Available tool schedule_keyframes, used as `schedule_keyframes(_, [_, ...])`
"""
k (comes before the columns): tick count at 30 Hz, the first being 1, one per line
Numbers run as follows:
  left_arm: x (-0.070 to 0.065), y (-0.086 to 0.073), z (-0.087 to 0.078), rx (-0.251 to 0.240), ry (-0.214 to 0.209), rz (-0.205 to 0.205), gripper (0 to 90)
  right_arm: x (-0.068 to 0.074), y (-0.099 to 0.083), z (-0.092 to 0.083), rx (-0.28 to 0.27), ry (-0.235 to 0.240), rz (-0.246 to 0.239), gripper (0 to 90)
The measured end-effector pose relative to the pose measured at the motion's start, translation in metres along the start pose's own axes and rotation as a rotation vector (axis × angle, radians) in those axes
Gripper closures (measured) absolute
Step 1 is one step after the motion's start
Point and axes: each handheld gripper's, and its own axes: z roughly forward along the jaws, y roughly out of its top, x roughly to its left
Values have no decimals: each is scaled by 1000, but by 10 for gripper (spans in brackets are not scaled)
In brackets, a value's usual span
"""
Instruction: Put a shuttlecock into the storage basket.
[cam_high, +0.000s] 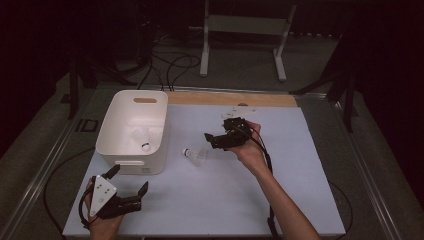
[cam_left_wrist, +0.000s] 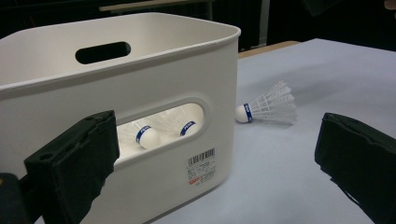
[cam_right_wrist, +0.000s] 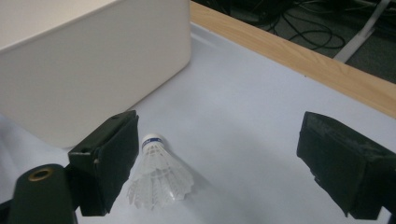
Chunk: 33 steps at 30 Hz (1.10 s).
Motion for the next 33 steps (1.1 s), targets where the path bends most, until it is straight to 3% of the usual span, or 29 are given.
schedule_keyframes(33, [0, 0, -1, 0, 4, 0, 3, -2, -20, 19, 88, -24, -6, 170])
